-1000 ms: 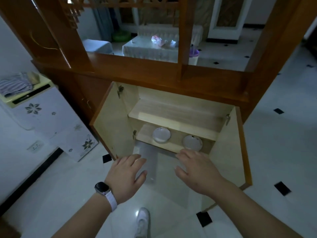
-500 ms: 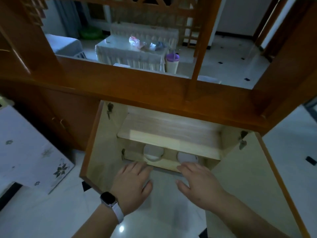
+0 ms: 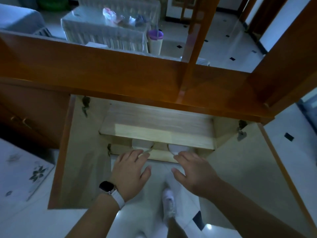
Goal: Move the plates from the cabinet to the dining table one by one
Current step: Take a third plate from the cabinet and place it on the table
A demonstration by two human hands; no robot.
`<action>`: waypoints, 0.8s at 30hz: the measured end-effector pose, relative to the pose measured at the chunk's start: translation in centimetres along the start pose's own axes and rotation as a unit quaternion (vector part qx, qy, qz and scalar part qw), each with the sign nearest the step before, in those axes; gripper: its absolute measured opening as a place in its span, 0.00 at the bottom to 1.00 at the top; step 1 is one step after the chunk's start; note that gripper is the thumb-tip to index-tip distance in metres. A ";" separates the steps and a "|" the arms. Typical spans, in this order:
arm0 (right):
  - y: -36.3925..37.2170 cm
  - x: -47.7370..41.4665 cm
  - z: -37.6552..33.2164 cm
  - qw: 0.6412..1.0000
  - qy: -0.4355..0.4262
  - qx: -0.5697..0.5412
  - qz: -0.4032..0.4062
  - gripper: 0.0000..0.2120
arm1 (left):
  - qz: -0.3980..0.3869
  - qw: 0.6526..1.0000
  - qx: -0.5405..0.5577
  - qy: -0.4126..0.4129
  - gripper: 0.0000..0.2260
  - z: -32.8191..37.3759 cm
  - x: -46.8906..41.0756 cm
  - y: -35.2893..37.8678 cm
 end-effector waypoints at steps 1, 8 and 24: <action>1.0 -0.9 0.5 1.000 -0.003 -0.001 -0.003 0.30 | -0.001 1.000 -0.001 -0.011 0.20 -0.8 -0.5 1.2; 11.8 -9.0 2.7 0.999 -0.043 -0.008 0.001 0.21 | 0.028 0.993 0.051 -0.103 0.19 -9.3 -2.4 12.6; 42.2 -29.8 10.0 0.997 -0.077 0.003 0.004 0.27 | -0.015 0.992 -0.006 -0.122 0.23 -26.7 -4.8 44.4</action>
Point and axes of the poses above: each hand's wrist, its own x-axis away from the middle knuckle, its own y-axis out of the palm, z = x × y, the point moved 10 cm from there along -x, towards the middle knuckle, and after that the axes turned 8 degrees about y, right-handed, at the moved point
